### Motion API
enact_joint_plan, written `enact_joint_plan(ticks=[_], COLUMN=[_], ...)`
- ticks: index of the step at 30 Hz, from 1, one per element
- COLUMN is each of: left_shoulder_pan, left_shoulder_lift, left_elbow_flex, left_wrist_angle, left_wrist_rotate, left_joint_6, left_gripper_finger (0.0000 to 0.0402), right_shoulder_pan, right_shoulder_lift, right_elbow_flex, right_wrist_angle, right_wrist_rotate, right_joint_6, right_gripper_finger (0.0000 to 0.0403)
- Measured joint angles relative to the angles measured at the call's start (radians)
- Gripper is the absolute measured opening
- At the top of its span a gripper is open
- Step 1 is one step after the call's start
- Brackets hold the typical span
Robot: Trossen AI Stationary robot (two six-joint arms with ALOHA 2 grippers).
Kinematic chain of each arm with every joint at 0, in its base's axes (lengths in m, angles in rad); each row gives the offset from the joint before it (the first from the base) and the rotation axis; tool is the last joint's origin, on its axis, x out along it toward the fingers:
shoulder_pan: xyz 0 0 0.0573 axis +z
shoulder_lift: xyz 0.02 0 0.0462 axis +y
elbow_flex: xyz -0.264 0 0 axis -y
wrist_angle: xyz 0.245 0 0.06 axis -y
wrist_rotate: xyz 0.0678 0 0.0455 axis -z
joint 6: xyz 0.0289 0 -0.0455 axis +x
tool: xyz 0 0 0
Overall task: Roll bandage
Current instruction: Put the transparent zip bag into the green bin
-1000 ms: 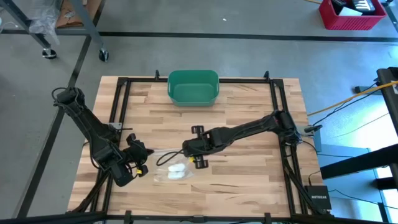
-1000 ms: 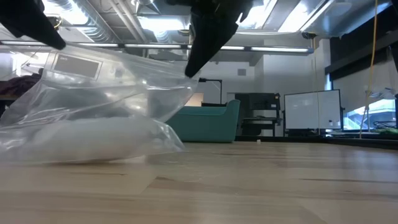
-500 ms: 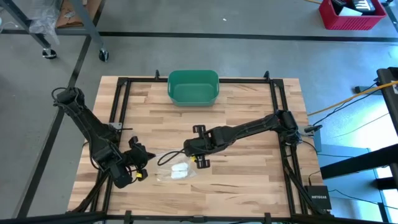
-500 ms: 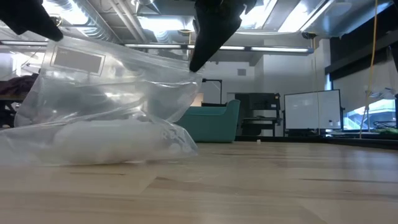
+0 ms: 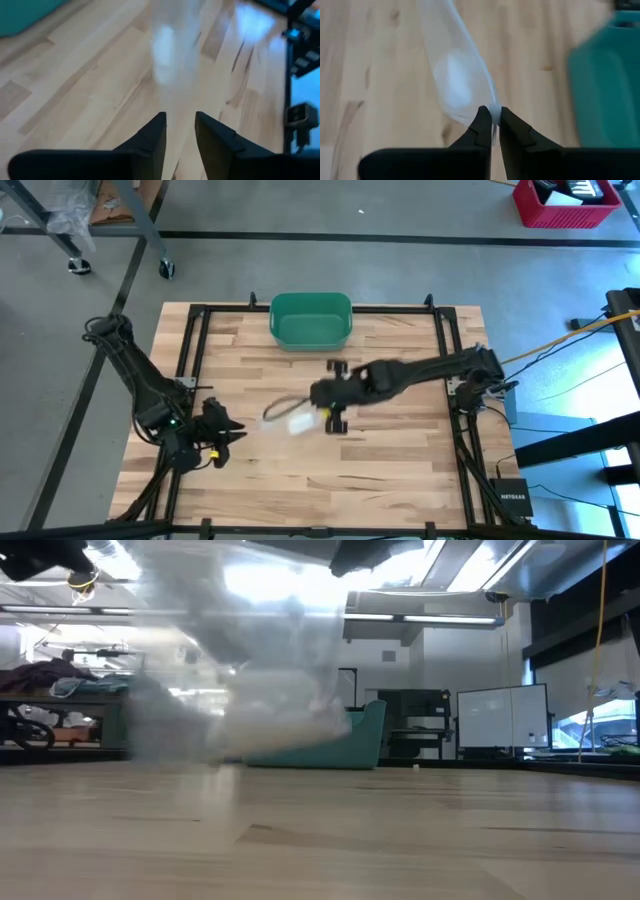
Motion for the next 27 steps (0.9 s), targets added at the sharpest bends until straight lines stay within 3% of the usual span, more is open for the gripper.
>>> enact_joint_plan(ticks=[5,16,22,27], left_shoulder_pan=[-0.052,-0.077,-0.076,-0.077], left_shoulder_lift=[0.008,0.062,0.062,0.062], left_elbow_flex=[0.000,0.000,0.000,0.000], left_wrist_angle=[0.000,0.007,0.006,0.006], left_wrist_rotate=[-0.080,-0.080,-0.078,-0.078], left_joint_6=[-0.053,-0.091,-0.088,-0.079], left_gripper_finger=[0.0097,0.0098,0.0098,0.0098], right_shoulder_pan=[-0.098,-0.434,-0.595,-0.633], right_shoulder_lift=[-0.096,-0.188,-0.190,-0.190], right_elbow_flex=[0.000,0.001,-0.060,-0.165], right_wrist_angle=[-0.006,0.007,0.031,0.211], right_wrist_rotate=[0.029,0.140,0.124,0.077], right_joint_6=[0.050,0.217,0.366,0.515], right_gripper_finger=[0.0018,0.0020,0.0026,0.0025])
